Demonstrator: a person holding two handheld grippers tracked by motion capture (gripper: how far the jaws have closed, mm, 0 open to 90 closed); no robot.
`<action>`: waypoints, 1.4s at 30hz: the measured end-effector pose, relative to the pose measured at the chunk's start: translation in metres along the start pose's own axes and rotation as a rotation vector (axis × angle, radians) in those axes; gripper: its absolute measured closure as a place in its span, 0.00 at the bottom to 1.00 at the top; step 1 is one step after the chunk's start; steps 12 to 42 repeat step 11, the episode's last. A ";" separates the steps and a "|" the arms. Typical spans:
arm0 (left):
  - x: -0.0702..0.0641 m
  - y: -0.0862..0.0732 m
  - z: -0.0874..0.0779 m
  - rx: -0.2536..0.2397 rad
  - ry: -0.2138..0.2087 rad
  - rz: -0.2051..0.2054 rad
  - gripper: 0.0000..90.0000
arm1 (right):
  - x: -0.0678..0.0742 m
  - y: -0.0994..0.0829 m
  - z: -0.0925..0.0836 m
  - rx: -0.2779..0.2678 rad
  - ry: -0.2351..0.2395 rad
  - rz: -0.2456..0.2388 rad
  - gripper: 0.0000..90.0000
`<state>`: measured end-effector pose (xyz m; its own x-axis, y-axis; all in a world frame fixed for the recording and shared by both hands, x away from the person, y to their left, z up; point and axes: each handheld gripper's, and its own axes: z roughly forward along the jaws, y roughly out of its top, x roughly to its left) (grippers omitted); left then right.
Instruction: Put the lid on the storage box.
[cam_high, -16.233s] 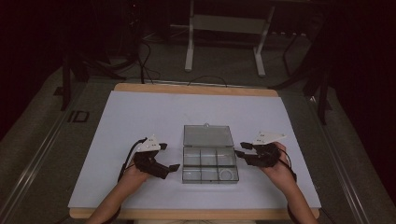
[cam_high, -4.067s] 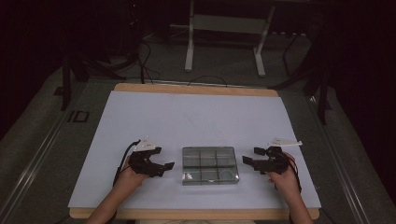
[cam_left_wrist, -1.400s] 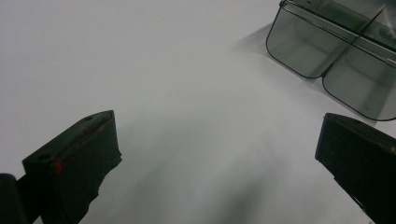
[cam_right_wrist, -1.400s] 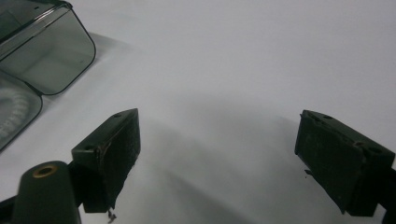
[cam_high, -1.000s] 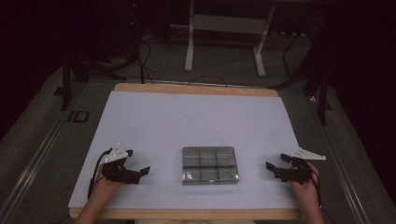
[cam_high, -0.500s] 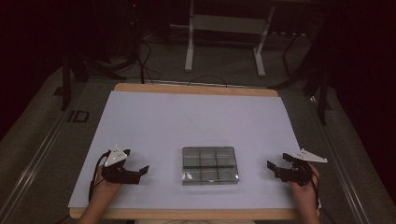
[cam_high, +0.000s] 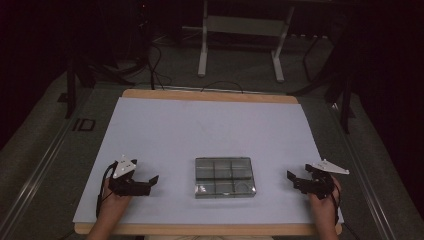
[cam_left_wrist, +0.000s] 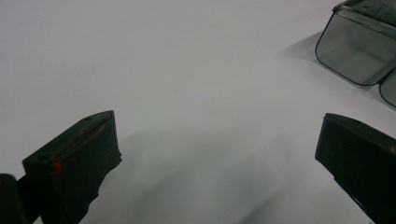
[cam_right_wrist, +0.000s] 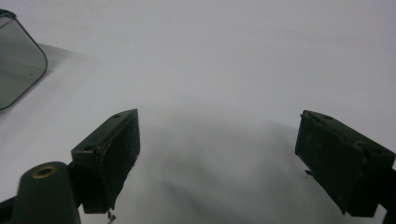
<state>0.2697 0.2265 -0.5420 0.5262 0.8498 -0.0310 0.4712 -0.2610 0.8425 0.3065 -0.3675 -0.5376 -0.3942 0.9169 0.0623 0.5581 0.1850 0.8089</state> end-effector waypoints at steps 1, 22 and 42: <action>-0.001 0.000 0.000 0.000 0.009 0.003 0.00 | 0.000 0.000 0.000 0.000 -0.005 -0.001 0.15; -0.003 0.000 0.000 0.002 0.063 0.001 0.00 | 0.003 0.000 0.001 0.006 -0.038 -0.014 0.15; -0.003 0.000 0.000 0.002 0.063 0.001 0.00 | 0.003 0.000 0.001 0.006 -0.038 -0.014 0.15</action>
